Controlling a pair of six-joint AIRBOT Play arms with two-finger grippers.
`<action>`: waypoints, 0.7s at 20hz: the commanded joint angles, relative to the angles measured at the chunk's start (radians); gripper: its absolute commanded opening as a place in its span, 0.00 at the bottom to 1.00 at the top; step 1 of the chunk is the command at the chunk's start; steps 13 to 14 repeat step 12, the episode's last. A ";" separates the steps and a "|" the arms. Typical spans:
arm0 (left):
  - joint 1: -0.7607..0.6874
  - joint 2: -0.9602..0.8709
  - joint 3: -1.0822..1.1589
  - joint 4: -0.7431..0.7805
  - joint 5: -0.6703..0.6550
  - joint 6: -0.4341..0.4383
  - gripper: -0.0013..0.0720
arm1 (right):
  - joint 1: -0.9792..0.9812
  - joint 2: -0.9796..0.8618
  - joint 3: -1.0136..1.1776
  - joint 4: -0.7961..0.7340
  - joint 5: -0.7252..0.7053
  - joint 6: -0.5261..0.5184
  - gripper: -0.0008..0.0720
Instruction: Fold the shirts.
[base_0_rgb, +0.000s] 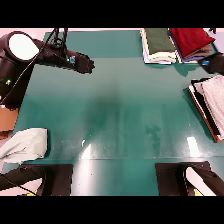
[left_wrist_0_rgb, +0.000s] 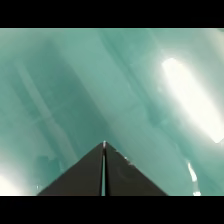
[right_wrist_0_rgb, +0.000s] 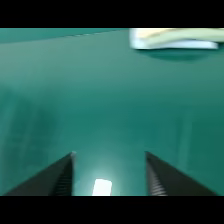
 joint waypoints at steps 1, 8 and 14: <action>0.001 0.000 0.000 0.001 0.058 0.000 0.05 | 0.225 0.000 0.007 0.016 -0.058 -0.001 0.31; 0.001 0.000 0.000 0.000 0.130 0.000 0.05 | 0.312 0.000 0.007 0.019 -0.064 0.000 0.03; 0.001 0.000 0.000 0.000 0.130 0.000 0.05 | 0.313 0.000 0.007 0.020 -0.063 0.000 0.03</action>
